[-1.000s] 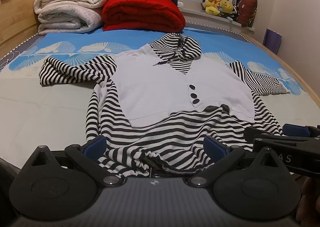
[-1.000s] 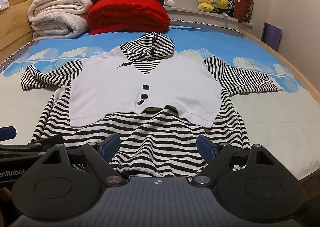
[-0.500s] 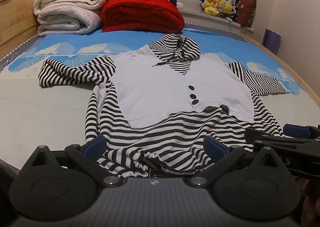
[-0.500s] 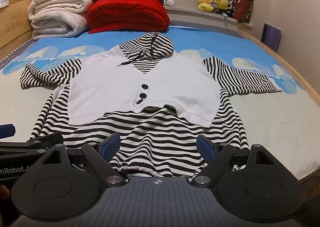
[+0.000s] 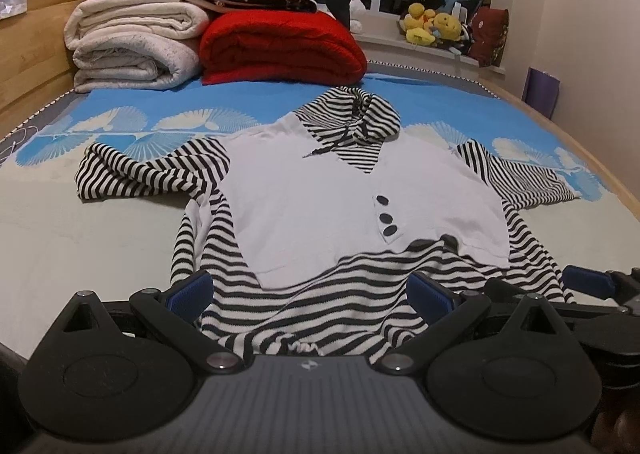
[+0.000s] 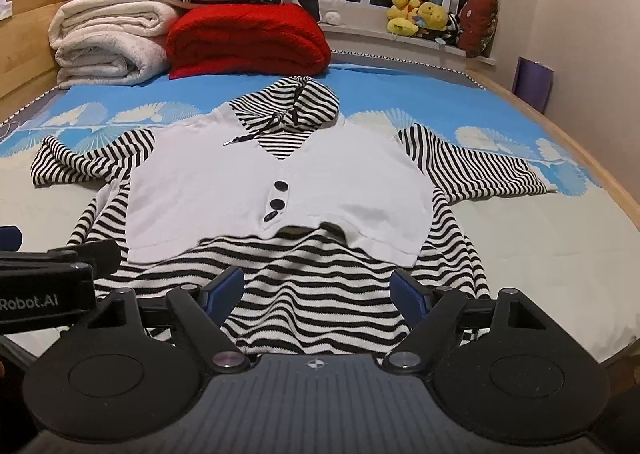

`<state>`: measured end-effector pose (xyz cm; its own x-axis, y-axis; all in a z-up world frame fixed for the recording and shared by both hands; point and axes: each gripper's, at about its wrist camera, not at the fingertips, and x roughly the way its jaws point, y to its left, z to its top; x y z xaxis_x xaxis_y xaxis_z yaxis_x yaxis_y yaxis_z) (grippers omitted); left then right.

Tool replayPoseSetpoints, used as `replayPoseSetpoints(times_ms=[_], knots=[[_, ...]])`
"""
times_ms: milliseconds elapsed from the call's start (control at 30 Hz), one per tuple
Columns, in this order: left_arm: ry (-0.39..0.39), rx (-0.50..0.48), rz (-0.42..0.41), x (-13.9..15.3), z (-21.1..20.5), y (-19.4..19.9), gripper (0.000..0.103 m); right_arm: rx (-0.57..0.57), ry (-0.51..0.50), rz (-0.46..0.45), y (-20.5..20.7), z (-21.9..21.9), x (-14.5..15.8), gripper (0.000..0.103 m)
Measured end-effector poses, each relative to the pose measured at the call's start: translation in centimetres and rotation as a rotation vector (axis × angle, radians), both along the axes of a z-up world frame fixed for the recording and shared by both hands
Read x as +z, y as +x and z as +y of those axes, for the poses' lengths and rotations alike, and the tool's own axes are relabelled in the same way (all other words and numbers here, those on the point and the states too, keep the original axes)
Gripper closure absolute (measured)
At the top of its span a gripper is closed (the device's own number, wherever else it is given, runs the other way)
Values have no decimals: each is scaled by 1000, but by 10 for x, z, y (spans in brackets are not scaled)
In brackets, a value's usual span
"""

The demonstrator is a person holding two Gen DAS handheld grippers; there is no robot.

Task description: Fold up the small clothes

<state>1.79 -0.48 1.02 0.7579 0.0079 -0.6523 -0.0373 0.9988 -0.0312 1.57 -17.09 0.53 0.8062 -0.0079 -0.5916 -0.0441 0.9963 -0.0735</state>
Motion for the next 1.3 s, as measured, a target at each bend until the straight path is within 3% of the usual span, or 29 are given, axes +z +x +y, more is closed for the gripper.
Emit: replayPoseSetpoints(times_ms=[233, 400, 567, 633, 833, 933, 1133, 1233, 1300], knots=[[16, -38, -18, 8, 0, 10, 0, -15, 12, -15, 8, 2, 3, 24], [32, -73, -91, 22, -7, 20, 2, -5, 30, -18, 14, 2, 11, 31], [49, -95, -187, 42, -12, 29, 8, 39, 59, -32, 28, 2, 29, 45], [51, -95, -239, 53, -13, 34, 15, 54, 60, -51, 40, 3, 37, 50], [64, -55, -249, 76, 0, 88, 28, 40, 78, -145, 91, 0, 60, 69], [68, -32, -258, 84, 9, 121, 31, 37, 86, -171, 124, 0, 66, 73], [62, 51, -266, 88, 68, 189, 42, 55, 81, -219, 180, 11, 70, 76], [39, 139, -228, 74, 121, 218, 46, 83, 82, -250, 201, 16, 66, 77], [65, 219, -200, 54, 158, 232, 46, 86, 92, -247, 210, 17, 55, 77]])
